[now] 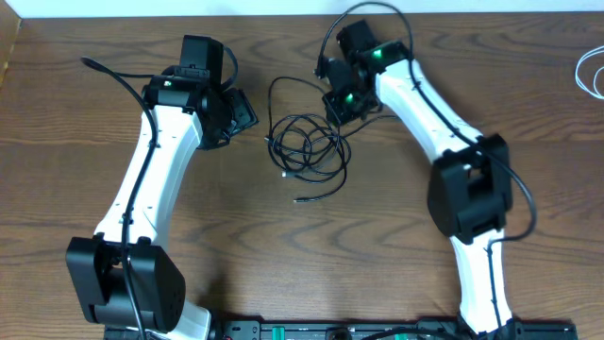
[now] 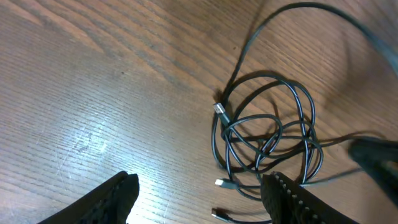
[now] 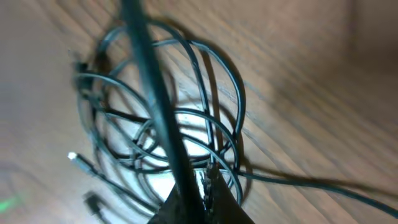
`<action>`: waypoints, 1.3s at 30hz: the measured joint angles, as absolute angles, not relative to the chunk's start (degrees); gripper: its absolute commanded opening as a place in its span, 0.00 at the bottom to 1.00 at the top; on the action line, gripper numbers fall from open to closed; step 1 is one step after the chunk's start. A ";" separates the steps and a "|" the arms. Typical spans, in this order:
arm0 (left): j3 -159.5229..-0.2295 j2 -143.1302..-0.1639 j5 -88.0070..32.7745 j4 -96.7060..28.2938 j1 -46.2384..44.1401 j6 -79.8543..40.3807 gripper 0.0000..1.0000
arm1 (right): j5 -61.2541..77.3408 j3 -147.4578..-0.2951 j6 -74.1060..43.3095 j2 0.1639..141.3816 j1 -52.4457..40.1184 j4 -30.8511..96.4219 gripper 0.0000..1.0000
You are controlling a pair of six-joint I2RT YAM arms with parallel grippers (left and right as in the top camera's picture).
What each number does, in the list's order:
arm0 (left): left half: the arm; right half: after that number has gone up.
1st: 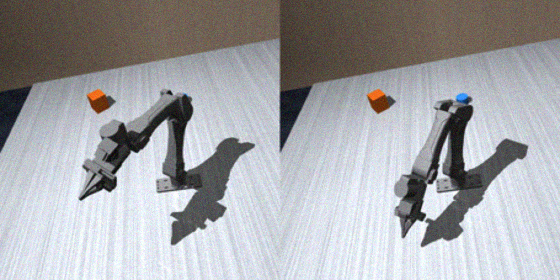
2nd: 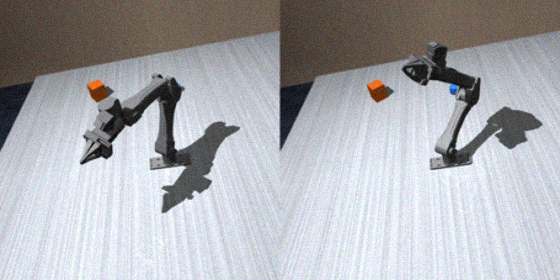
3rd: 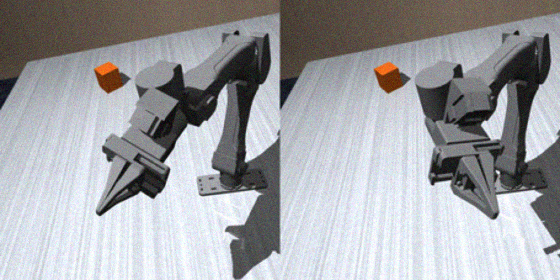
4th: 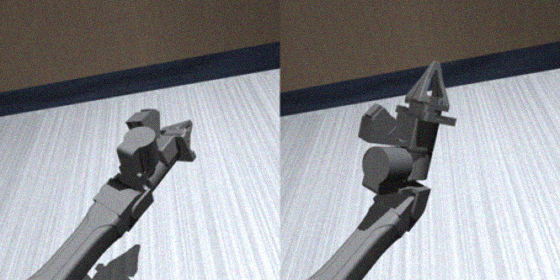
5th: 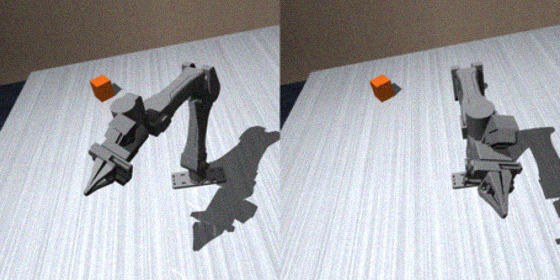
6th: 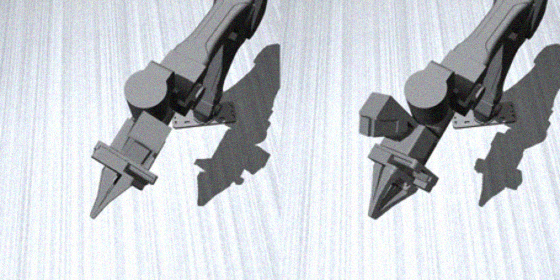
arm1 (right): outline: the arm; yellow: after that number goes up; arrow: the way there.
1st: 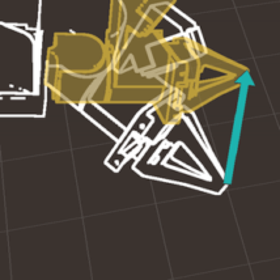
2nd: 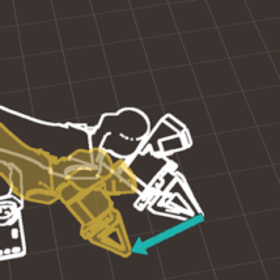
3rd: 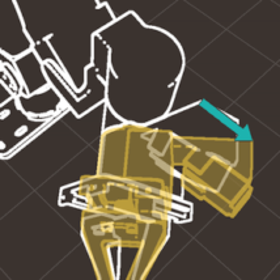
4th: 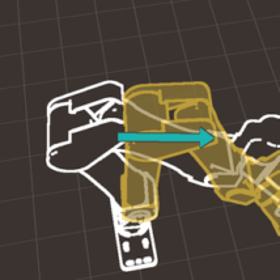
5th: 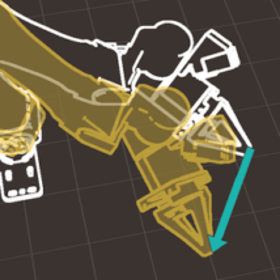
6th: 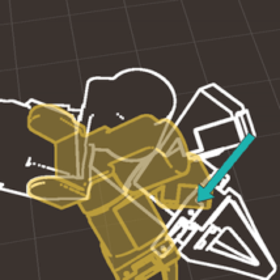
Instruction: Untangle cables
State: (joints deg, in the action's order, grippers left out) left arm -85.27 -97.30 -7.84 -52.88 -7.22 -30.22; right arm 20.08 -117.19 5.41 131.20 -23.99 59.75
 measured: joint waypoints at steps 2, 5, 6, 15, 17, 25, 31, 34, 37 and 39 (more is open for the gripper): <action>-85.27 -97.32 -8.10 -52.84 -7.22 -30.17 0.68 | 20.88 -117.34 5.39 126.48 -23.51 59.81 0.01; -85.27 -97.32 -9.80 -52.36 -7.22 -28.88 0.68 | 21.91 -118.08 5.06 119.11 -22.96 59.86 0.01; -85.27 -97.32 -10.83 -52.07 -7.22 -27.94 0.68 | 22.13 -118.45 4.84 116.16 -22.72 59.83 0.01; -85.27 -97.32 -16.67 -50.46 -8.05 -22.13 0.73 | 22.70 -120.77 -0.51 99.24 -18.11 64.95 0.01; -85.25 -97.34 -16.86 -49.39 -9.17 -21.23 0.74 | 22.59 -120.73 -1.98 99.15 -15.79 66.50 0.01; -85.25 -100.25 -17.54 -44.29 -14.06 -21.21 0.79 | 31.62 -120.36 -0.89 99.46 -8.19 71.61 0.01; -85.19 -102.74 -18.48 -42.74 -14.26 -22.37 0.82 | 39.00 -120.33 3.27 96.38 -7.25 71.85 0.01; -85.19 -102.76 -20.95 -40.86 -14.26 -20.29 0.84 | 40.07 -120.31 4.32 91.53 -7.25 70.96 0.01; -85.17 -102.76 -25.28 -37.82 -14.26 -16.25 0.86 | 40.21 -120.36 4.91 86.21 -7.25 70.87 0.01; -85.17 -102.76 -27.86 -35.83 -14.28 -13.67 0.86 | 40.32 -120.62 5.10 83.53 -7.25 70.96 0.01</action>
